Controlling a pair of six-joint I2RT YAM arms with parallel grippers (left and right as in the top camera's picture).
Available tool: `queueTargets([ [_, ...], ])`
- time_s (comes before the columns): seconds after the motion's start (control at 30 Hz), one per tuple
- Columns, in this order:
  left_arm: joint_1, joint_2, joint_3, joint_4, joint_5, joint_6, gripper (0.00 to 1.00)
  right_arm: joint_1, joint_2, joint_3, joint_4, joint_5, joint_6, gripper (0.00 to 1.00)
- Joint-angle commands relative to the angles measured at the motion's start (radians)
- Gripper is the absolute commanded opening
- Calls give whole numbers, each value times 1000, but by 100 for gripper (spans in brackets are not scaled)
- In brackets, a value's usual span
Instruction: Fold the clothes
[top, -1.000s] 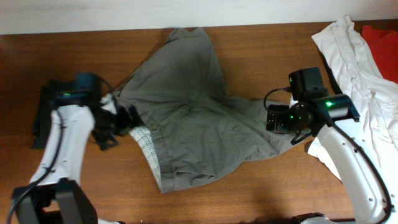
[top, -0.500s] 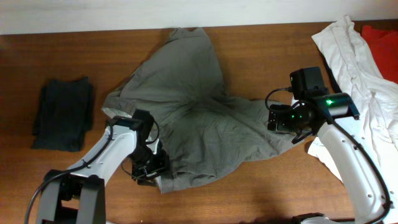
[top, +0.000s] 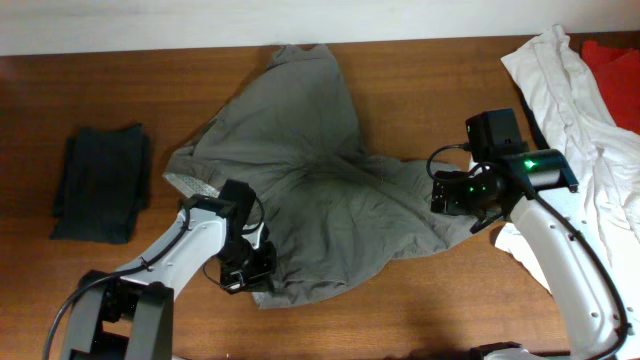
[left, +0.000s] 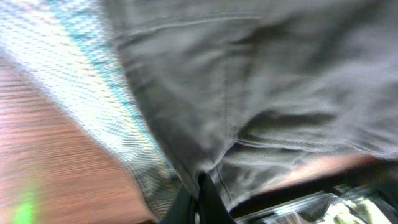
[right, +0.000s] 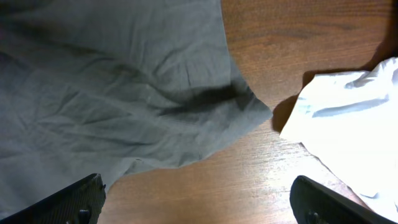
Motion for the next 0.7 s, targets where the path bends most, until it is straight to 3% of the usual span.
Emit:
queueTargets([
  [0.0, 58, -15, -3, -21, -248, -52, 0, -9, 4, 18, -8, 18, 5, 99],
  [0.17, 289, -58, 12, -18, -342, -53, 0, -8, 23, 13, -18, 5, 5, 99],
  [0.33, 480, -66, 20, 0, -215, -37, 0, -5, 79, -25, -5, -111, -33, 99],
  [0.67, 490, -66, 20, 0, -211, -6, 0, -6, 251, -158, 228, -333, -130, 99],
])
